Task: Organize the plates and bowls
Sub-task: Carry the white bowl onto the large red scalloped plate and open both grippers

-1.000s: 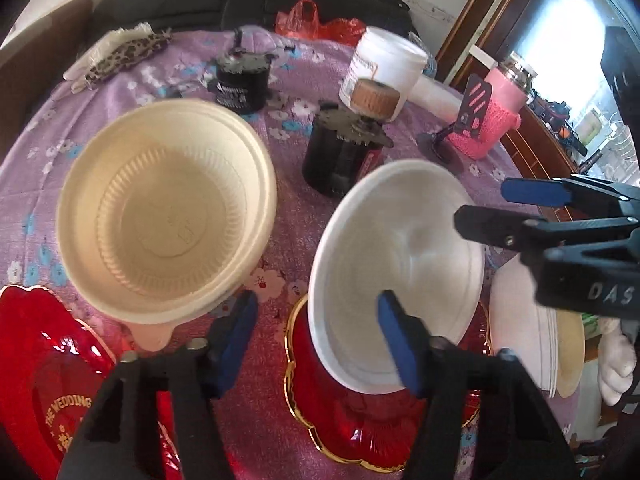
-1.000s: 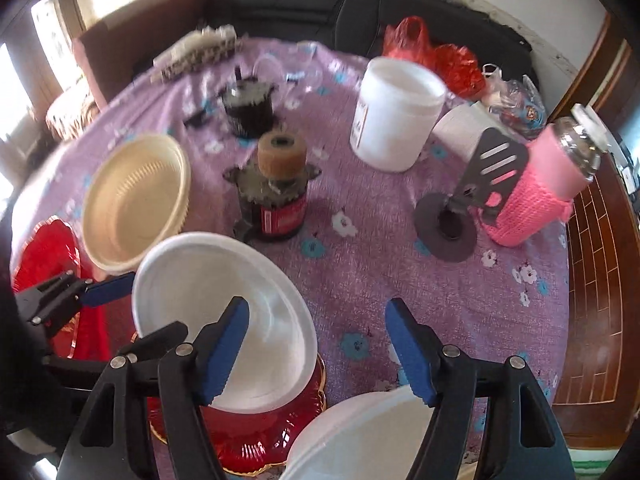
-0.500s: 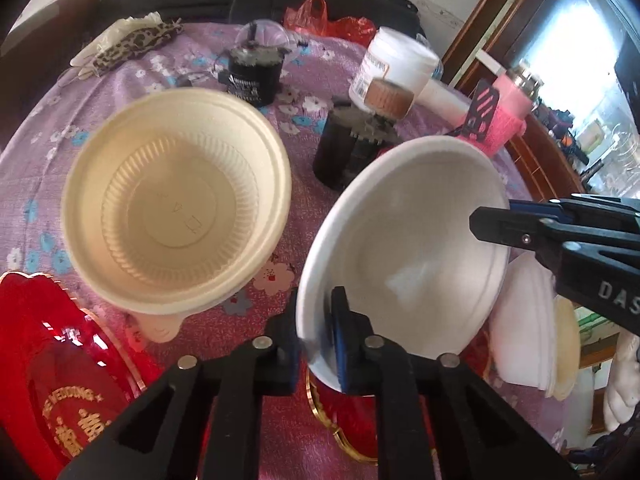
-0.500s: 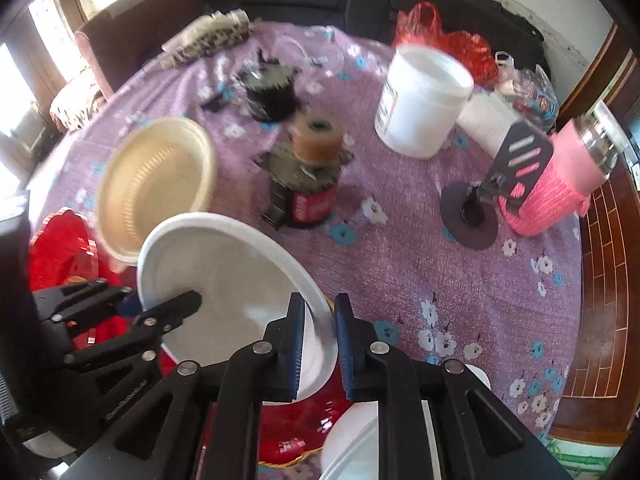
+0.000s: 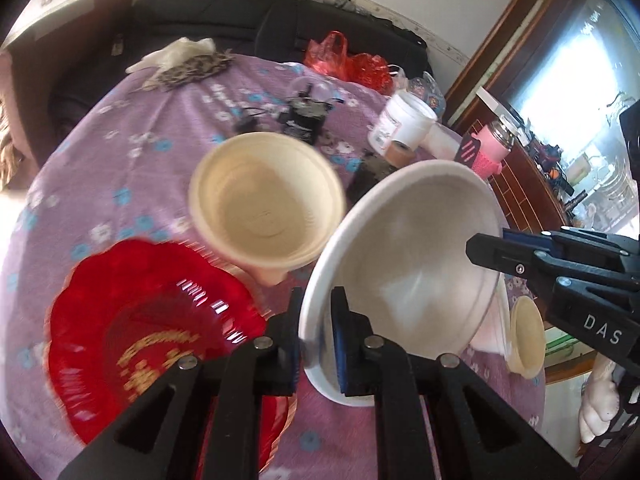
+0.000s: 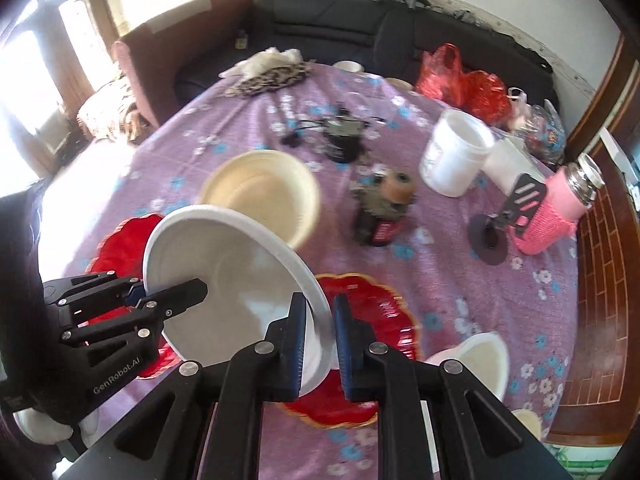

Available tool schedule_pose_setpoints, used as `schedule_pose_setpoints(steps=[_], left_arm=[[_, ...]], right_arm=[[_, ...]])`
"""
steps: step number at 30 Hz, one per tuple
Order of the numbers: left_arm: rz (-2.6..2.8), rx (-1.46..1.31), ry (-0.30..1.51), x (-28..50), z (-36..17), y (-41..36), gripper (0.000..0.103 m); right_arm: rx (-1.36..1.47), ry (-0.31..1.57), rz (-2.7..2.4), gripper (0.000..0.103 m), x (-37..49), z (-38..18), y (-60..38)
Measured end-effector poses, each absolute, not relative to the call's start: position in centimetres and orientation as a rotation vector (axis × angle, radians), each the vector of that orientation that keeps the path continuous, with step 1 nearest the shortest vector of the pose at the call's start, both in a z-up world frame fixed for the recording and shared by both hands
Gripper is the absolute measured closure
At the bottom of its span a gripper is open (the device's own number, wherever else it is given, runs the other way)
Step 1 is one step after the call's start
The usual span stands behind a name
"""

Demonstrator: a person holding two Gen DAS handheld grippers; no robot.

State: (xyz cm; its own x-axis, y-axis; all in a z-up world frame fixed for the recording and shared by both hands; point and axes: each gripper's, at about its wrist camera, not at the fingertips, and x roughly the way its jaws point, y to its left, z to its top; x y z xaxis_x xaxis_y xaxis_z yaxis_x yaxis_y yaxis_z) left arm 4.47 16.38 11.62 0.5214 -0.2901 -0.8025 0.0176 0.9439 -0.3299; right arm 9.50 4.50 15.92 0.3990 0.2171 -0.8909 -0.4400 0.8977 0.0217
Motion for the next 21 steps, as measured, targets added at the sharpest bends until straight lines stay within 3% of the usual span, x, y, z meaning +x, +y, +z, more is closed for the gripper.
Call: schedule_pose_setpoints(steps=[8, 18, 20, 21], left_arm=[[-0.099, -0.404, 1.039, -0.2, 10.5, 24.1, 0.091], [-0.034, -0.552, 1.143, -1.4, 4.4, 30.8, 0.091], [-0.021, -0.553, 1.134, -1.3, 4.3, 31.5, 0.085], [-0.018, -0.551, 1.126, -1.2, 4.4, 31.8, 0.078]], right_arm=[[-0.255, 1.128, 0.535, 0.088, 6.8, 13.8, 11.9], [-0.273, 1.25, 0.549, 0.087, 7.5, 7.4, 18.5], [-0.27, 1.253, 0.545, 0.086, 7.7, 6.8, 19.3], [-0.272, 1.248, 0.543, 0.085, 7.8, 6.7, 19.7]])
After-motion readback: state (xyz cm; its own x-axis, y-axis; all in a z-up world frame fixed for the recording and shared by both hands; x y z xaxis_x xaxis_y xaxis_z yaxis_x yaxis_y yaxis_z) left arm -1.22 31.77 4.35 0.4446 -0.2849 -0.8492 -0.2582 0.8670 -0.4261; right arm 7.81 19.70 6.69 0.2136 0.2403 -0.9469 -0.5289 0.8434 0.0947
